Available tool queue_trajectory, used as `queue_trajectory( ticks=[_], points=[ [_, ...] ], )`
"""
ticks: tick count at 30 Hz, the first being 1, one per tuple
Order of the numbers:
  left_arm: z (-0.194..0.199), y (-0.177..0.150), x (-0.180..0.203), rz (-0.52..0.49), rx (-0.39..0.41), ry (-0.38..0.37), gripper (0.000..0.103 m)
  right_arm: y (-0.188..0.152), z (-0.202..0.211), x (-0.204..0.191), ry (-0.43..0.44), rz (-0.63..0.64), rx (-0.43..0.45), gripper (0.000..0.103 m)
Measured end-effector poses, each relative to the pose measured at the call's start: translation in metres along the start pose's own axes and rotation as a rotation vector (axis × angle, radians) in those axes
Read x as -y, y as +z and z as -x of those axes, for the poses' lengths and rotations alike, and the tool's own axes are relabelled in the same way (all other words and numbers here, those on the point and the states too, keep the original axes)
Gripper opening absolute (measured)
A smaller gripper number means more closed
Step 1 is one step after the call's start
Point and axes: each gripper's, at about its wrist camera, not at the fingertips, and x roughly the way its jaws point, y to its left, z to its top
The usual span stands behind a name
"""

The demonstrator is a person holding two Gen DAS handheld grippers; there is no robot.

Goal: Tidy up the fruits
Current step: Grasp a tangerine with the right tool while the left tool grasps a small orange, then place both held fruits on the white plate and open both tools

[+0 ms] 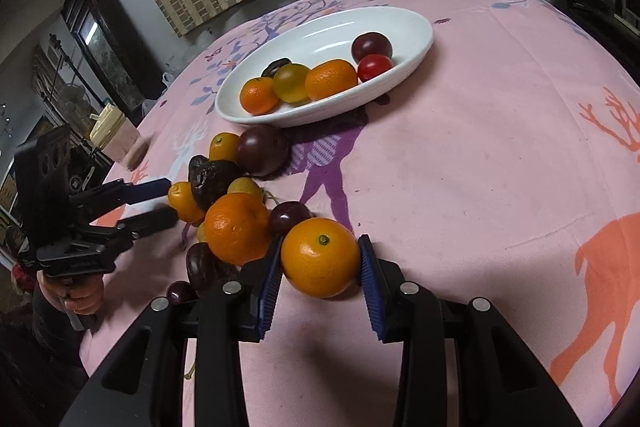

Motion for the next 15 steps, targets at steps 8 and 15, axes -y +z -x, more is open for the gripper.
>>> queue_trajectory(
  ticks=[8, 15],
  points=[
    [-0.017, 0.006, 0.004, 0.021, -0.027, -0.009, 0.045, -0.001, 0.001, 0.005, 0.011, -0.016, 0.000, 0.038],
    [-0.022, 0.007, 0.008, 0.014, -0.038, 0.001, 0.035, -0.001, 0.002, 0.005, 0.011, -0.019, 0.004, 0.038]
  ],
)
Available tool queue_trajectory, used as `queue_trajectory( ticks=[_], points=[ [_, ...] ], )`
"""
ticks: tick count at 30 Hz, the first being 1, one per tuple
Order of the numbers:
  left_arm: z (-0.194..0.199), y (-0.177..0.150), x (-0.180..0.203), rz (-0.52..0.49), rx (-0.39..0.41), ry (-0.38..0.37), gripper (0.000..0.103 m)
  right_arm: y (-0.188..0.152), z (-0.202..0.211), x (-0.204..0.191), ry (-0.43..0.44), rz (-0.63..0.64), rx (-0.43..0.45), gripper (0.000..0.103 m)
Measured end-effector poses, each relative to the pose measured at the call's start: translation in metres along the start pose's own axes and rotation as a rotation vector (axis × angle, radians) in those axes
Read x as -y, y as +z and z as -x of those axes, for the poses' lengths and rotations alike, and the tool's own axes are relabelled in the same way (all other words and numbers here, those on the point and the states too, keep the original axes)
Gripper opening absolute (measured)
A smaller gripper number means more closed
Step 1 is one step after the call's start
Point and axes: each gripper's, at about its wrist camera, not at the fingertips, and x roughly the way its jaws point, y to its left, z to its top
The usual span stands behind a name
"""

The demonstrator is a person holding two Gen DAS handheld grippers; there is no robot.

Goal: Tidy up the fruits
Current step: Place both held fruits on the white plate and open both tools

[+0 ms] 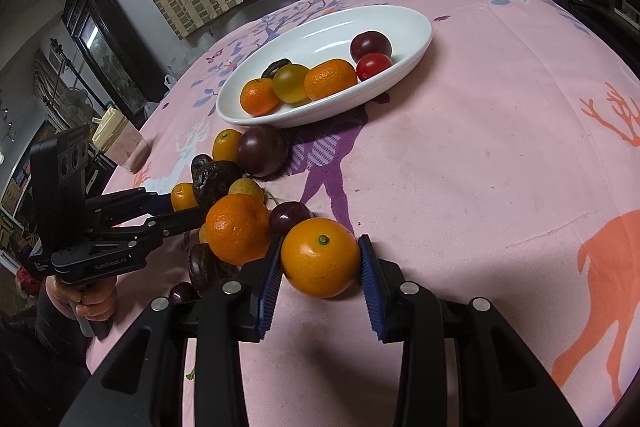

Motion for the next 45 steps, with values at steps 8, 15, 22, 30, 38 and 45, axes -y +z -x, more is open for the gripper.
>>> queue_trajectory(
  ticks=[8, 15, 22, 30, 38, 45],
  points=[
    [0.030, 0.019, -0.009, 0.025, 0.081, -0.034, 0.035, 0.022, 0.010, -0.010, -0.025, 0.026, 0.058, 0.038],
    [0.024, 0.098, -0.041, 0.105, 0.190, -0.004, 0.035, 0.102, -0.001, -0.020, -0.055, 0.027, 0.200, 0.038],
    [-0.032, 0.138, -0.076, 0.208, 0.126, 0.076, 0.035, 0.142, -0.062, -0.024, -0.126, 0.078, 0.135, 0.038],
    [-0.029, 0.130, -0.081, 0.229, 0.127, 0.105, 0.071, 0.131, -0.047, -0.036, -0.135, 0.134, 0.180, 0.059],
    [0.026, 0.100, -0.059, 0.180, 0.196, 0.118, 0.088, 0.076, -0.011, -0.033, -0.093, 0.151, 0.168, 0.060],
    [0.042, 0.034, -0.042, 0.128, 0.160, 0.079, 0.088, 0.015, 0.017, -0.038, 0.051, 0.126, 0.109, 0.060]
  ],
)
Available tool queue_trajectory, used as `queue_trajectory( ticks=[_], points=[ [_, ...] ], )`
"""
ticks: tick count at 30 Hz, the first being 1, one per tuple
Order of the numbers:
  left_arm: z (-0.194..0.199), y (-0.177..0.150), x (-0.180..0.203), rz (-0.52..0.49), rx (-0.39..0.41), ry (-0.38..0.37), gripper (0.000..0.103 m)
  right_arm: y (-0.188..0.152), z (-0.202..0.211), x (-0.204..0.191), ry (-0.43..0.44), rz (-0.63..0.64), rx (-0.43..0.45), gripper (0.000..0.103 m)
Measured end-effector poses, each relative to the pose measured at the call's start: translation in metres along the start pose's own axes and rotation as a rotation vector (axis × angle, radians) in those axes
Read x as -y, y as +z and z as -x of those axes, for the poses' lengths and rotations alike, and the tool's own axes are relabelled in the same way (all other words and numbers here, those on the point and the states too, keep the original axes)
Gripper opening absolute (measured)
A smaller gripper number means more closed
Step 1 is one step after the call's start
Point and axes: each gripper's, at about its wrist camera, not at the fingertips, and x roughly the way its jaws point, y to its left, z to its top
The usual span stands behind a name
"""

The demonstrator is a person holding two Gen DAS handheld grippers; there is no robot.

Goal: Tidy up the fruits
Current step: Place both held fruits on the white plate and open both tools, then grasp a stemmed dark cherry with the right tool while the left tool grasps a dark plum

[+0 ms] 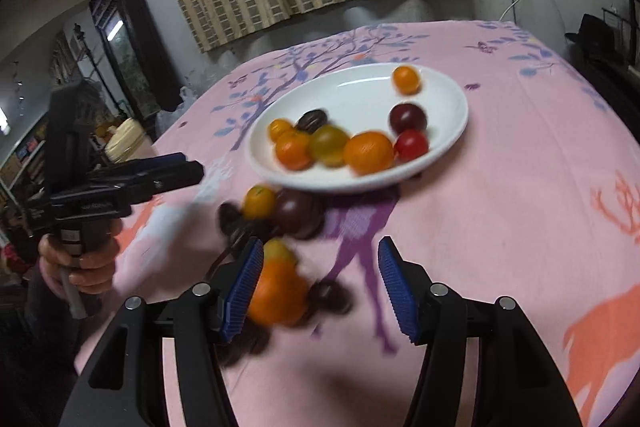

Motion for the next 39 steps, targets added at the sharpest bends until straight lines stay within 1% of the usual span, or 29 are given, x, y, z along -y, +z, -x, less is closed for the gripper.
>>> queue_trajectory(
  ticks=[1, 3, 5, 8, 11, 15, 17, 19, 21, 24, 29, 31, 32, 34, 36, 38, 39],
  points=[
    [0.003, -0.010, -0.001, -0.010, -0.001, 0.018, 0.088, -0.008, 0.002, -0.006, 0.033, -0.002, -0.016, 0.060],
    [0.005, -0.024, -0.004, -0.012, -0.006, 0.042, 0.088, -0.025, 0.004, -0.022, 0.066, 0.008, -0.065, 0.058],
    [0.003, -0.035, -0.011, 0.019, -0.032, 0.038, 0.088, -0.036, 0.002, -0.039, 0.069, 0.033, -0.108, 0.056],
    [0.004, -0.038, -0.018, 0.065, -0.049, 0.021, 0.088, -0.049, -0.007, -0.058, 0.064, 0.050, -0.172, 0.051],
    [0.011, -0.037, -0.021, 0.082, -0.024, 0.001, 0.088, -0.053, -0.015, -0.064, 0.067, 0.040, -0.197, 0.049],
    [0.017, -0.035, -0.019, 0.070, -0.008, 0.002, 0.088, -0.052, -0.027, -0.070, 0.063, 0.030, -0.222, 0.047],
    [0.019, -0.034, -0.017, 0.065, -0.002, 0.000, 0.088, -0.050, -0.033, -0.068, 0.055, 0.025, -0.228, 0.043],
    [0.021, -0.034, -0.015, 0.056, 0.007, 0.008, 0.088, -0.049, -0.036, -0.067, 0.043, 0.019, -0.231, 0.034],
    [0.022, -0.034, -0.015, 0.052, 0.009, 0.017, 0.088, -0.048, -0.037, -0.064, 0.035, 0.005, -0.228, 0.029],
    [0.020, -0.034, -0.016, 0.052, -0.001, 0.020, 0.088, -0.048, -0.038, -0.061, 0.044, -0.010, -0.225, 0.029],
    [0.018, -0.036, -0.013, 0.039, -0.007, 0.028, 0.088, -0.048, -0.036, -0.063, 0.039, 0.002, -0.207, 0.029],
    [0.019, -0.038, -0.011, 0.032, -0.004, 0.033, 0.088, -0.047, -0.027, -0.062, 0.097, -0.002, -0.177, 0.029],
    [0.019, -0.038, -0.011, 0.030, -0.004, 0.029, 0.088, -0.046, -0.017, -0.058, 0.131, -0.014, -0.141, 0.029],
    [0.021, -0.042, -0.007, 0.019, -0.008, -0.004, 0.088, -0.043, 0.001, -0.048, 0.143, -0.038, -0.069, 0.029],
    [0.024, -0.047, 0.005, -0.015, -0.015, -0.067, 0.087, -0.041, 0.019, -0.031, 0.103, -0.075, 0.004, 0.029],
    [0.024, -0.054, 0.024, -0.072, -0.034, -0.136, 0.082, -0.041, 0.026, -0.016, 0.083, -0.118, 0.030, 0.029],
    [0.023, -0.058, 0.035, -0.097, -0.045, -0.163, 0.077, -0.041, 0.028, -0.009, 0.076, -0.139, 0.034, 0.029]
  ],
)
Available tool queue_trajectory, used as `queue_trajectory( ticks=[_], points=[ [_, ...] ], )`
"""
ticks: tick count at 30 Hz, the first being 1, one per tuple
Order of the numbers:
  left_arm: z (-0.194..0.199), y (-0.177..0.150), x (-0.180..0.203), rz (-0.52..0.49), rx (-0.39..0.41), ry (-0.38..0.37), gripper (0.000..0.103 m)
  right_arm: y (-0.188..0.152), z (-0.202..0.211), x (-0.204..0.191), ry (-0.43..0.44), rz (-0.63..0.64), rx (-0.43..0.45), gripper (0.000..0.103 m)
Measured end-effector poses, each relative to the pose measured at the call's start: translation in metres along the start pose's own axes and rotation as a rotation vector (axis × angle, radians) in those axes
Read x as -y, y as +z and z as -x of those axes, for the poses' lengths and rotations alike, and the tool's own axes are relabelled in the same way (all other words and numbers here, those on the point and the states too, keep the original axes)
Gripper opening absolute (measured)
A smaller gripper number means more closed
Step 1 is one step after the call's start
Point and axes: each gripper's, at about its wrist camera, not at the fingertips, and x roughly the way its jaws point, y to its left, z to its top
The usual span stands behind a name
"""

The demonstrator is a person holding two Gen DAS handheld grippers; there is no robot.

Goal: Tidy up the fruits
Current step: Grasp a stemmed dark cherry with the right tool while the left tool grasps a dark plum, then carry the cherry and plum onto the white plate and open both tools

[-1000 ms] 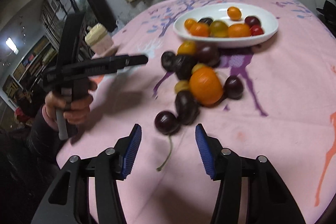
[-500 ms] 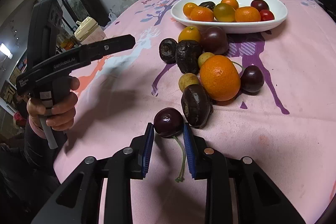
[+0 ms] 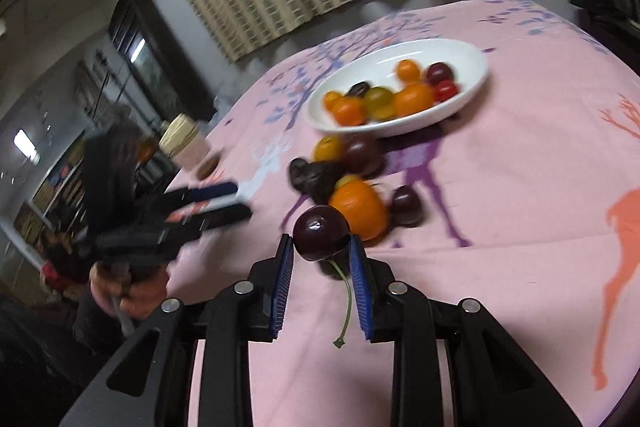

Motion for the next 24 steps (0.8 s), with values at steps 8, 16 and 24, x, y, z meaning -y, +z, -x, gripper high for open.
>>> queue_trajectory(
  ticks=[8, 16, 24],
  points=[
    [-0.036, -0.011, 0.060, -0.126, -0.108, -0.055, 0.054, -0.003, 0.000, 0.011, 0.018, -0.008, 0.017, 0.029],
    [-0.061, -0.002, 0.063, -0.079, -0.161, -0.042, 0.044, -0.005, 0.003, 0.015, 0.061, -0.027, 0.029, 0.029],
    [-0.064, 0.002, 0.066, -0.081, -0.168, -0.035, 0.037, -0.006, 0.007, 0.017, 0.070, -0.037, 0.046, 0.029]
  ],
)
